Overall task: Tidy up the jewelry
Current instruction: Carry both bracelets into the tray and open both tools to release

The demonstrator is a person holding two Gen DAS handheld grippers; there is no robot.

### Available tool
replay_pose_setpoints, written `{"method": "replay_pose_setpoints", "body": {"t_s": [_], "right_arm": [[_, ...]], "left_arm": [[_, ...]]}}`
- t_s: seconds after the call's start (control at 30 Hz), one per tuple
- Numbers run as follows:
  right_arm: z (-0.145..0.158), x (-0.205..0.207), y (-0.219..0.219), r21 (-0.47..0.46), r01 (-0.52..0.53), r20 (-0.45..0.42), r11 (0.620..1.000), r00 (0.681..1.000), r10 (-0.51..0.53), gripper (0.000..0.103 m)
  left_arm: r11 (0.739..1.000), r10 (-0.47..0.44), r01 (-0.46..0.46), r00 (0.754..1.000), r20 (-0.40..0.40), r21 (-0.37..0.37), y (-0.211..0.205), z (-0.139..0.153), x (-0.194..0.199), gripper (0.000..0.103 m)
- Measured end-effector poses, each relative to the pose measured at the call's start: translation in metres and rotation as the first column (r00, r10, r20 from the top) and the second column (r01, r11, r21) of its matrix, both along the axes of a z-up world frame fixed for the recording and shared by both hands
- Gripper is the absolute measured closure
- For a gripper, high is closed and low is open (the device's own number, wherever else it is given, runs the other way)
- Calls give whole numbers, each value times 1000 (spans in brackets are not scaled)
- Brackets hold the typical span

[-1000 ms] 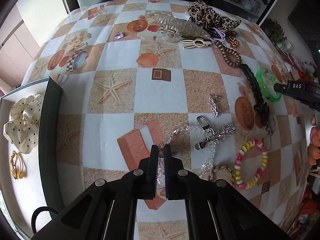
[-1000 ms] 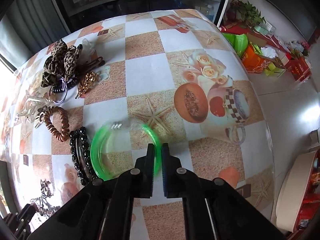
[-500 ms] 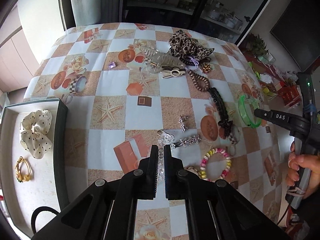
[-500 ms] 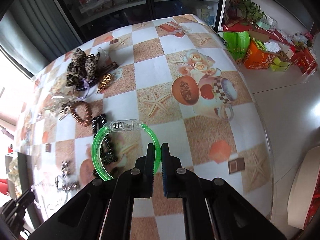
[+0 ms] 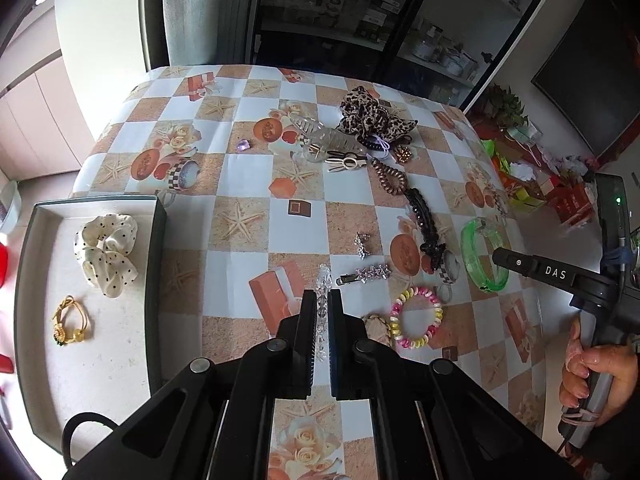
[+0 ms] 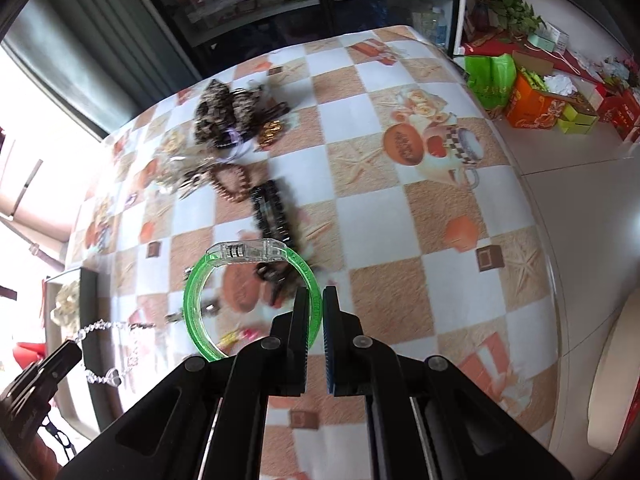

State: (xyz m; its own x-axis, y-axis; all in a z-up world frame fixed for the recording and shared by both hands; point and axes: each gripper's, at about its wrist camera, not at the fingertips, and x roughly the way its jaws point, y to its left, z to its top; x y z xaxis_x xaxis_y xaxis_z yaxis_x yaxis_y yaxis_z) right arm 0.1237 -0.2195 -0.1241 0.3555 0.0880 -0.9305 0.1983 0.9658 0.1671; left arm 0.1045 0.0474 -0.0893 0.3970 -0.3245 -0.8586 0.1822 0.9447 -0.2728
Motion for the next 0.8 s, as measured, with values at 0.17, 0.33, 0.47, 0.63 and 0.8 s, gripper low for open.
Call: {"method": "replay_pose_setpoints", "body": {"t_s": [0.17, 0.33, 0.47, 0.63, 0.8], "right_arm": [[13, -3, 29, 16, -56, 17, 998, 998, 56, 96], [26, -2, 70, 40, -137, 32, 990, 990, 136, 96], [32, 2, 110, 55, -211, 43, 976, 977, 209, 96], [37, 7, 160, 70, -301, 55, 951, 953, 297, 96], [38, 13, 218, 77, -401, 62, 913, 916, 397, 96]], "left_arm": [[999, 34, -34, 999, 29, -11, 24, 18, -10, 95], [996, 84, -83, 995, 52, -17, 56, 31, -21, 95], [991, 132, -131, 989, 63, -16, 86, 37, -30, 95], [982, 189, -188, 980, 63, -11, 124, 37, -41, 95], [970, 245, -244, 969, 35, -19, 158, 27, -51, 95]]}}
